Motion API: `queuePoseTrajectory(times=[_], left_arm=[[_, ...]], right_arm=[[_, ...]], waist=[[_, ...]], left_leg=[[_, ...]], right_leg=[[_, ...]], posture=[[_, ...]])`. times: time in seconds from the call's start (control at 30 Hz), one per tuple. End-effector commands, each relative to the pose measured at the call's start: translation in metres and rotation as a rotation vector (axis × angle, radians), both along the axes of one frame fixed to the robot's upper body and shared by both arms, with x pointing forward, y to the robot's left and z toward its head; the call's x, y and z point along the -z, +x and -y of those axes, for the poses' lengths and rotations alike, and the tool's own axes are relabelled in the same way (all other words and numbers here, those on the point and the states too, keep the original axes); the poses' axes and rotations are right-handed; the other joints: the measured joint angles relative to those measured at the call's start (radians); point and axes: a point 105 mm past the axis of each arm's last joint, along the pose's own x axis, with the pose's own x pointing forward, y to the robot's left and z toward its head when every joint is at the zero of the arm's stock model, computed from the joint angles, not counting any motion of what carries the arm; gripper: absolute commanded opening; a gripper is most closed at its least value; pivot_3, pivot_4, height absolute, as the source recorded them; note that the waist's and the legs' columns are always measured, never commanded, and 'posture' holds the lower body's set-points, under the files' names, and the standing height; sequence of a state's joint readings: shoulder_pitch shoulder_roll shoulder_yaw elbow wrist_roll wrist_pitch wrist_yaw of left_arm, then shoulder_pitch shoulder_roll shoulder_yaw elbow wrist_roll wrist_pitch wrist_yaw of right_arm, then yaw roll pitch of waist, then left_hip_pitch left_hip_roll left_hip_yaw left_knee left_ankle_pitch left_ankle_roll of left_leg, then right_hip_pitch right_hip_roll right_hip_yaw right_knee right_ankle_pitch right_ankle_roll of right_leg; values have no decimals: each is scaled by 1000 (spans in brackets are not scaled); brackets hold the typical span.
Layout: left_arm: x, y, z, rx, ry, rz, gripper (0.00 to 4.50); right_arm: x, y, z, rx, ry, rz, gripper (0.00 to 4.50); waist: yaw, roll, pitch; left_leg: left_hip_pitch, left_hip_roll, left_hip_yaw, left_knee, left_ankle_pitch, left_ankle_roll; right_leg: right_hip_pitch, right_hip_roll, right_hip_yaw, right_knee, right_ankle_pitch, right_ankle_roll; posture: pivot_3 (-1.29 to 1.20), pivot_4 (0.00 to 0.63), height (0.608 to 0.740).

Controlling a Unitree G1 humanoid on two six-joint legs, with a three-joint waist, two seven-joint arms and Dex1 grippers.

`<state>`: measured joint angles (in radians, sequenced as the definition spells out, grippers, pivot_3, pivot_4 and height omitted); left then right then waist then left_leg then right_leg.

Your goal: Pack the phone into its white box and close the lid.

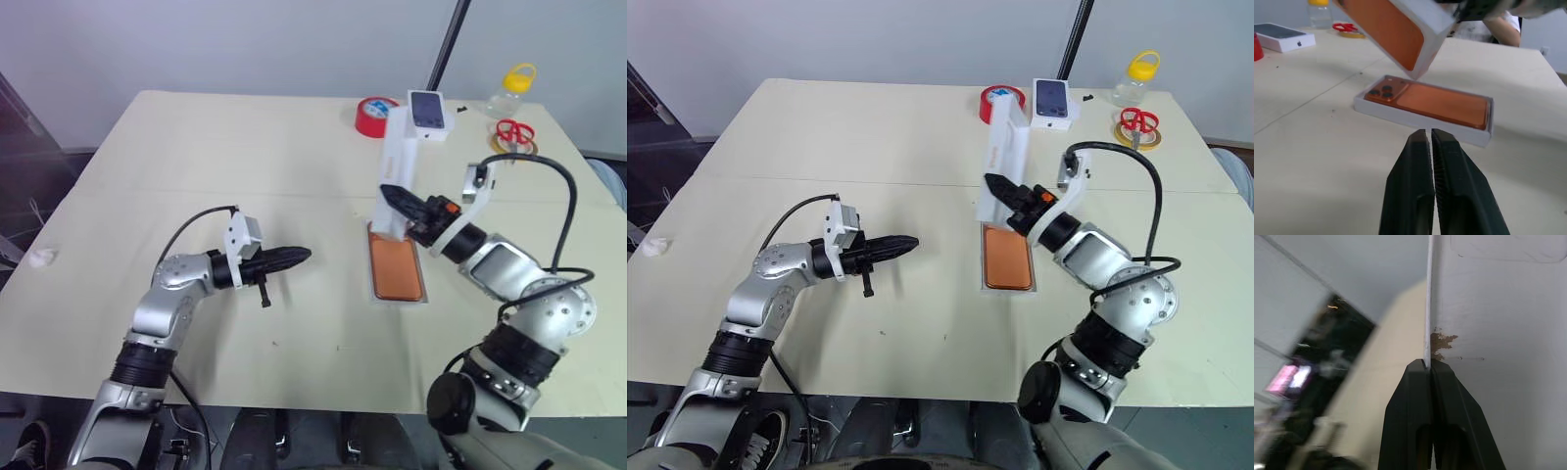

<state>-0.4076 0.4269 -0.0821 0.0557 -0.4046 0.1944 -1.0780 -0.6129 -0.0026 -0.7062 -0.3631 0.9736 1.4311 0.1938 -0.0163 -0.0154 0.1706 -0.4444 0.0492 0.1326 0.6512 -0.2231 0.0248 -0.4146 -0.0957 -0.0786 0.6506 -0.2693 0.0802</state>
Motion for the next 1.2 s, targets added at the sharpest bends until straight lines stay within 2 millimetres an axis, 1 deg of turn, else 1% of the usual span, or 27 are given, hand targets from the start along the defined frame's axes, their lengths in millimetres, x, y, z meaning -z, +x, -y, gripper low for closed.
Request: queuePoseTrajectory(times=[0.03, 0.07, 0.1, 0.2, 0.27, 0.4, 0.47, 0.57, 0.67, 0.77, 0.9, 1.0, 1.07, 1.13, 1.2], left_arm=[[-18, 3, 6, -13, -27, 84, 22], [-20, 5, 9, -26, -34, 92, 22], [-21, 8, 12, -35, -48, 89, 22], [-24, 10, 17, -46, -70, 87, 22], [-23, 10, 21, -50, -83, 84, 22], [-20, 9, 29, -37, -95, 75, 22], [-20, 8, 33, -35, -99, 72, 22], [-9, 2, 41, -10, -61, 67, 22], [-4, -1, 49, 0, -73, 39, 22], [0, 0, 55, -7, -76, 32, 22], [6, 5, 63, -13, -82, 11, 22], [9, 9, 70, -16, -89, -7, 22], [8, 11, 77, -16, -101, 0, 22], [6, 13, 83, -5, -112, -3, 22], [3, 13, 89, 7, -126, -3, 22]], right_arm=[[1, -23, -17, -95, 4, 16, 0], [10, -31, -24, -135, 10, -18, 0], [14, -37, -29, -174, 36, -30, 0], [17, -48, -36, -236, 117, -61, 0], [28, -59, -41, -292, 143, -131, 0], [41, -70, -45, -359, 145, -252, 0], [46, -75, -47, -405, 112, -280, 0], [54, -48, -37, -294, 138, -347, 0], [51, -41, -32, -288, 128, -332, 0], [51, -28, -25, -238, 101, -322, 0], [59, -27, -17, -220, 41, -321, 0], [68, -28, -6, -188, -14, -325, 0], [66, -24, 3, -166, 39, -336, 0], [65, -19, 10, -130, 23, -321, 0], [70, -19, 15, -118, 0, -337, 0]], waist=[[2, 0, 0], [4, 0, 0], [4, 0, 0], [0, 0, 0], [-4, 0, 0], [-4, 0, 0], [-4, 0, 0], [-4, 0, 0], [3, 0, 0], [4, 0, 0], [5, 0, 0], [6, 0, 0], [8, -1, 0], [8, -1, 0], [8, -1, 0]], left_leg=[[0, 0, 0, 0, 0, 0], [0, 0, 0, 0, 0, 0], [0, -1, 0, 0, 0, 0], [0, -1, 0, 0, 0, 0], [0, -1, 0, 0, 0, 0], [1, -1, -1, -1, 0, 1], [1, 0, 0, -1, 0, 1], [1, 0, -1, 0, 0, 1], [1, -1, 0, 0, 0, 1], [0, -1, 0, 0, 0, 1], [0, -1, 0, 0, 0, 1], [0, -1, -1, 0, 0, 1], [0, -1, -1, 0, 0, 1], [0, -1, -1, 1, 0, 1], [0, -1, -1, 1, -1, 1]], right_leg=[[0, 0, 0, 0, 0, 0], [1, 0, 0, 0, 0, 0], [1, -1, 0, -1, 0, 0], [1, -1, 0, -2, 0, 0], [1, -1, 0, -2, 0, -1], [1, -1, 0, -2, 0, -1], [1, 0, 0, -2, 0, -1], [2, 0, 0, -2, 0, -1], [1, 0, 0, -2, 0, -1], [1, 0, 0, -4, 0, 0], [1, 0, 0, -4, 0, 0], [2, 0, 0, -4, 0, 0], [2, 0, 0, -4, 0, 0], [2, 0, 0, -4, 0, 0], [2, 0, 0, -4, 0, 0]], posture=[[0, 150, 733], [0, 150, 733], [0, 150, 733], [0, 150, 733], [0, 150, 733], [0, 150, 733], [0, 150, 733], [0, 150, 733], [0, 150, 733], [0, 150, 733], [0, 150, 733], [0, 150, 733], [0, 150, 733], [0, 150, 733], [0, 150, 733]])
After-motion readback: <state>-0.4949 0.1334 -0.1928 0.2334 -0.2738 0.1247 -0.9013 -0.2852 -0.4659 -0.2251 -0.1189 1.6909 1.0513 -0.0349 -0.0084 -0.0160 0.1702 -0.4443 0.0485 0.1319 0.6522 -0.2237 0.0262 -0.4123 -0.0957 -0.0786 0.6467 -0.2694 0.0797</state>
